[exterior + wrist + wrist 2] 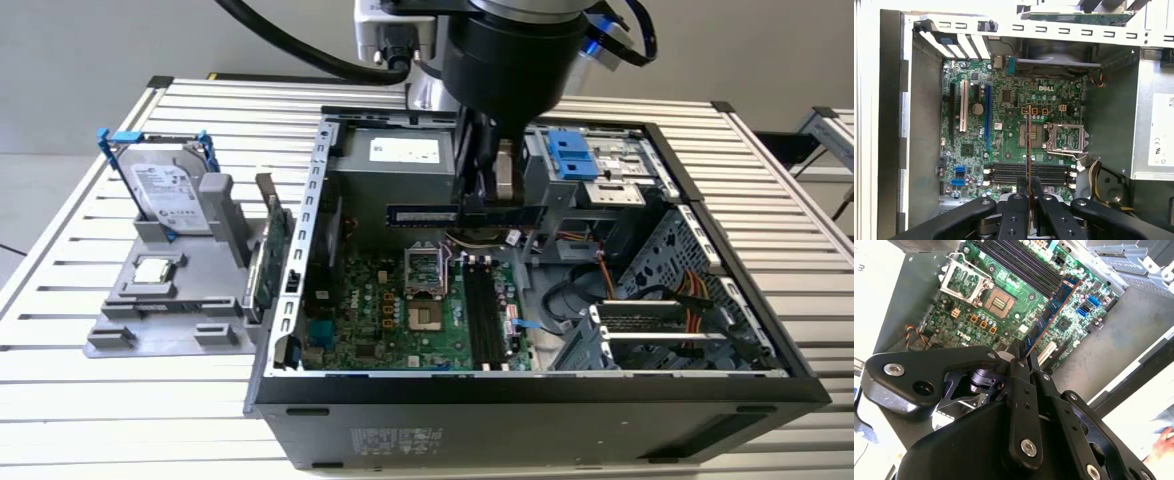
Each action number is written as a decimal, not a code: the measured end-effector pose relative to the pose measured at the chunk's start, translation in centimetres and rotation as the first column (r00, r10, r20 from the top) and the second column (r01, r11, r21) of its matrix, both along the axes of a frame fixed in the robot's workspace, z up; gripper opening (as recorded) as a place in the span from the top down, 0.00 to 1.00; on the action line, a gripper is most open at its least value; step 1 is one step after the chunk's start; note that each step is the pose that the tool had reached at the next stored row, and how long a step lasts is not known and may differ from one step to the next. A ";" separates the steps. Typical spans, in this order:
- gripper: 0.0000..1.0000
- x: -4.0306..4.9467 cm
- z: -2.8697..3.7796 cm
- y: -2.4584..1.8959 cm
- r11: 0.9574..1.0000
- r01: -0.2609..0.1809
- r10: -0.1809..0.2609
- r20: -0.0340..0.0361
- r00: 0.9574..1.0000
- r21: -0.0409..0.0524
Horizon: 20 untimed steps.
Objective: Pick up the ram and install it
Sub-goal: 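Pick up the ram and move it above insertion slot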
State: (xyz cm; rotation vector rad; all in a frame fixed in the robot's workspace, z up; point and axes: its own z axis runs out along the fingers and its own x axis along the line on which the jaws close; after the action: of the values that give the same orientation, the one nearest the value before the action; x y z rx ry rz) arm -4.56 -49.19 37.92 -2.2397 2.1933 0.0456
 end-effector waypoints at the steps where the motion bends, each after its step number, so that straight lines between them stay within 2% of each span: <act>1: 1.00 0.00 0.00 0.07 1.000 0.001 -0.001 0.000 1.000 0.000; 9: 1.00 0.00 0.00 0.78 1.000 0.008 -0.008 0.000 1.000 0.000; 20: 1.00 0.45 0.00 2.09 1.000 0.012 -0.012 0.000 1.000 0.000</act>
State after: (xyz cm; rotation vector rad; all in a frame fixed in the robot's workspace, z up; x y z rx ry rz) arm -4.11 -47.10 37.92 -2.2265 2.2064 0.0455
